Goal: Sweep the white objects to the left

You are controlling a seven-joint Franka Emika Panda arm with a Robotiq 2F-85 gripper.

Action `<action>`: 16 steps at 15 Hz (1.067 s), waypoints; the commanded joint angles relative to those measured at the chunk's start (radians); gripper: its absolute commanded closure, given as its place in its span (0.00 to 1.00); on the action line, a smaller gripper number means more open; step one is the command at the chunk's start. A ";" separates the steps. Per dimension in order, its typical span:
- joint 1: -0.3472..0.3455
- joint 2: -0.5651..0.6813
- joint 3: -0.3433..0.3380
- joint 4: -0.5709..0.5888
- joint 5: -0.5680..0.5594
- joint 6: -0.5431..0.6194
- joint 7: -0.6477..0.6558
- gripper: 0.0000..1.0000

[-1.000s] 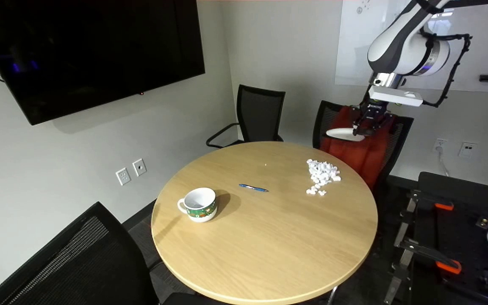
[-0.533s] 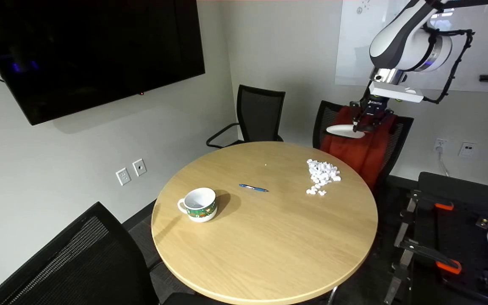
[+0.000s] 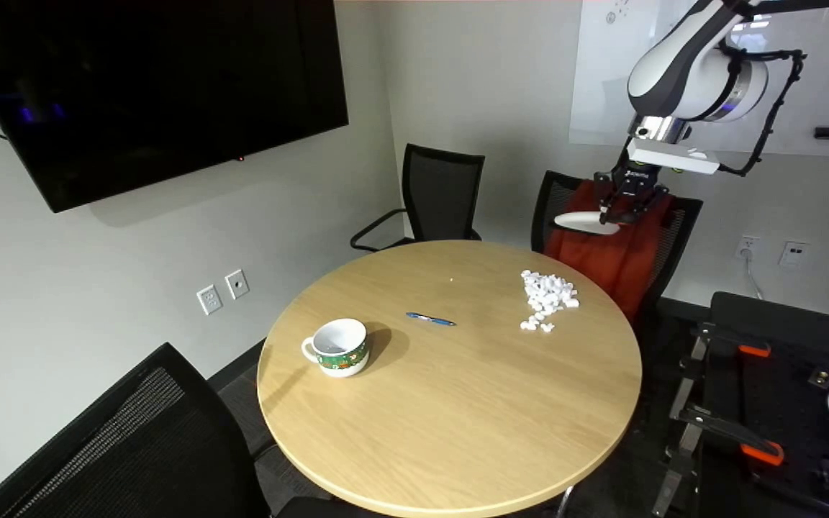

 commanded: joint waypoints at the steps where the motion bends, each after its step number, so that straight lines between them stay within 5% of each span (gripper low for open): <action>1: -0.004 -0.001 0.003 0.000 -0.003 -0.002 0.003 0.63; 3: -0.004 -0.001 0.003 0.000 -0.003 -0.002 0.003 0.63; 4: -0.010 -0.006 -0.001 0.010 -0.010 -0.010 0.008 0.88; 12: -0.057 0.028 -0.036 0.164 -0.161 -0.277 -0.003 0.88; 16: -0.067 0.105 -0.043 0.280 -0.192 -0.290 0.014 0.88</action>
